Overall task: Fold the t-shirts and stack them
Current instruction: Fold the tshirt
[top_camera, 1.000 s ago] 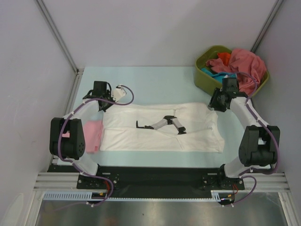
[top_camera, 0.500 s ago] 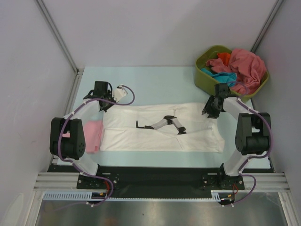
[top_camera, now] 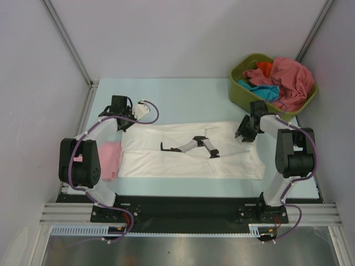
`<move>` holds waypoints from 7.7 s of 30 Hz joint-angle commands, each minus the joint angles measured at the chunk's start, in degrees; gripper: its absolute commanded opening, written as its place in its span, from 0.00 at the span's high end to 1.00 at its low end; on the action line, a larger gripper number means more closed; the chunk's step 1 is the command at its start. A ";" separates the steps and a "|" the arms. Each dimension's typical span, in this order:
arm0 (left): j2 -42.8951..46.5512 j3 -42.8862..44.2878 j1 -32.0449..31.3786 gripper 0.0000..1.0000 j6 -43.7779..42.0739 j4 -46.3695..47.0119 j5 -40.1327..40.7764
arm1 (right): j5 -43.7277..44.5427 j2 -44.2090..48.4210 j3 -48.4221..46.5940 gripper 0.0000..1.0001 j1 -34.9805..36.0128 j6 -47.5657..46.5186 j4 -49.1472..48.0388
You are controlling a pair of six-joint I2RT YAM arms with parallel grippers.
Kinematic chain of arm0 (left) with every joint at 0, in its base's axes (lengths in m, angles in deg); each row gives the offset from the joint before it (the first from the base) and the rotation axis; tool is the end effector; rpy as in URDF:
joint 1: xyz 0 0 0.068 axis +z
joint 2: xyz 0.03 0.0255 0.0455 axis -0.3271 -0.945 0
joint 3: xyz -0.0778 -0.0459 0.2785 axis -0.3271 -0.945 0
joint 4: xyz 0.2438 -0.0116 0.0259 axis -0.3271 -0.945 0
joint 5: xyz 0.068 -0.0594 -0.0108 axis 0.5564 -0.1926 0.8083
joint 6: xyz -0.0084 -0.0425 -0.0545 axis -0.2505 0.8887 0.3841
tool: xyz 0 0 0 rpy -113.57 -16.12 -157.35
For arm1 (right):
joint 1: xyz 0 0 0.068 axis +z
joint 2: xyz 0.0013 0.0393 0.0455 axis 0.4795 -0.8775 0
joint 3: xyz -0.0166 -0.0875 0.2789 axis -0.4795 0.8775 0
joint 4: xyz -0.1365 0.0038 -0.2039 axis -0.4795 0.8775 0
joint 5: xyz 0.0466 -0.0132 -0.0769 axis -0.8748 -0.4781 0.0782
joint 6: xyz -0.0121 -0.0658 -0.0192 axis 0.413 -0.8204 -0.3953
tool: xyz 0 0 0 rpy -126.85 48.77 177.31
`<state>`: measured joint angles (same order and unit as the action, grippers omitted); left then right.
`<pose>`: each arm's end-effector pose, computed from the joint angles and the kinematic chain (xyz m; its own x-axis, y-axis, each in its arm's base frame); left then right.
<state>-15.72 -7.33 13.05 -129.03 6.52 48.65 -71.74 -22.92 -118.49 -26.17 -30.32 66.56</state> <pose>0.3421 -0.0369 0.2258 -0.4170 0.8192 -0.3937 0.6801 0.5686 0.4627 0.3444 0.0199 0.1762 -0.8304 0.4552 -0.3213 0.3783 0.8840 0.2748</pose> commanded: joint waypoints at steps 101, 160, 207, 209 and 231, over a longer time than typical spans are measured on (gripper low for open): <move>12.92 -19.49 -0.29 0.60 -21.19 -2.17 -5.87 | -15.46 19.91 -1.04 1.00 -12.15 -8.42 25.00; -26.54 22.36 -41.77 0.34 1.39 16.78 -8.79 | -4.21 17.97 3.00 1.00 -5.29 17.24 -8.31; -16.44 21.66 -35.18 1.00 3.33 -0.17 -20.47 | -20.12 43.20 18.82 1.00 -5.03 14.60 18.15; -15.56 20.52 -34.30 1.00 3.06 -0.34 -21.43 | -21.44 43.90 18.99 1.00 -4.42 16.17 18.06; -24.52 29.56 -35.79 0.45 14.66 8.02 -12.21 | -8.26 22.29 18.12 1.00 -5.73 19.87 -7.07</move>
<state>-41.38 18.75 -21.64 -117.19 13.73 36.11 -82.76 0.80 -97.50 -31.20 -11.70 65.14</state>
